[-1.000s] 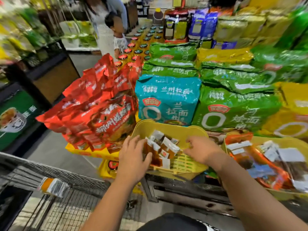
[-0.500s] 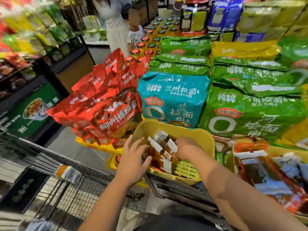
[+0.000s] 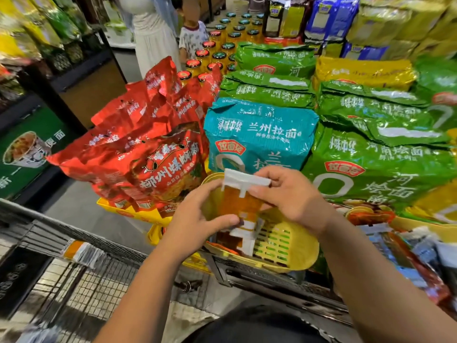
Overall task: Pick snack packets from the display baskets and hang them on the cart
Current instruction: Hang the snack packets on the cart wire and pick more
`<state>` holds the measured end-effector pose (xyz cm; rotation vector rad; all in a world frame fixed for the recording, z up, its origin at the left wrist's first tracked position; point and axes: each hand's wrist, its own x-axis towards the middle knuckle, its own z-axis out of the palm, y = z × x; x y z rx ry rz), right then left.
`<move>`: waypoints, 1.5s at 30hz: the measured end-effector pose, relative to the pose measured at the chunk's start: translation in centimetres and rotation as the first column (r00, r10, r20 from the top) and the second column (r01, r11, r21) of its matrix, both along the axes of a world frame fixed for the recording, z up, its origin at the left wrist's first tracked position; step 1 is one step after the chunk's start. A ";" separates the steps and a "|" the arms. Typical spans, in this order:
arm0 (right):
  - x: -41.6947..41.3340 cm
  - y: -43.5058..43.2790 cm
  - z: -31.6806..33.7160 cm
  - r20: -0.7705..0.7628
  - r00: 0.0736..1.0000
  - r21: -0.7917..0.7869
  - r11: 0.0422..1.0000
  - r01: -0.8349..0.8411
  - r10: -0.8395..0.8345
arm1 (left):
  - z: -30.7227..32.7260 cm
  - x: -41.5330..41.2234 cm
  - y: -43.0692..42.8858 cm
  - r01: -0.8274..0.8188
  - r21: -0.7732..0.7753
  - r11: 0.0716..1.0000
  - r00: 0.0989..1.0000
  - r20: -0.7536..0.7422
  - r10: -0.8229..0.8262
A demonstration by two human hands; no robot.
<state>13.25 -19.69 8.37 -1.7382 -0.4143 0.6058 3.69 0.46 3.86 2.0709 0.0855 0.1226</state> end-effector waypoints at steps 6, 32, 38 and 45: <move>0.7 2.3 -2.4 0.067 0.992 -0.065 0.991 0.115 -0.111 | 0.1 -0.2 2.4 -0.248 -0.466 0.849 0.965 -0.045 0.257; 3.3 -2.5 -5.4 0.263 0.959 -0.799 0.581 0.154 0.107 | -0.9 0.5 3.9 -0.337 -0.714 0.613 0.941 -0.238 0.241; 2.1 -4.4 -1.3 0.026 0.922 -0.021 0.921 0.388 -0.387 | -0.6 0.5 3.8 -0.252 -0.706 0.662 0.968 -0.184 0.171; -1.2 1.8 -0.8 -0.160 0.946 0.071 0.953 0.295 -0.281 | -0.1 2.0 0.9 -0.168 -0.768 0.618 0.981 -0.193 0.027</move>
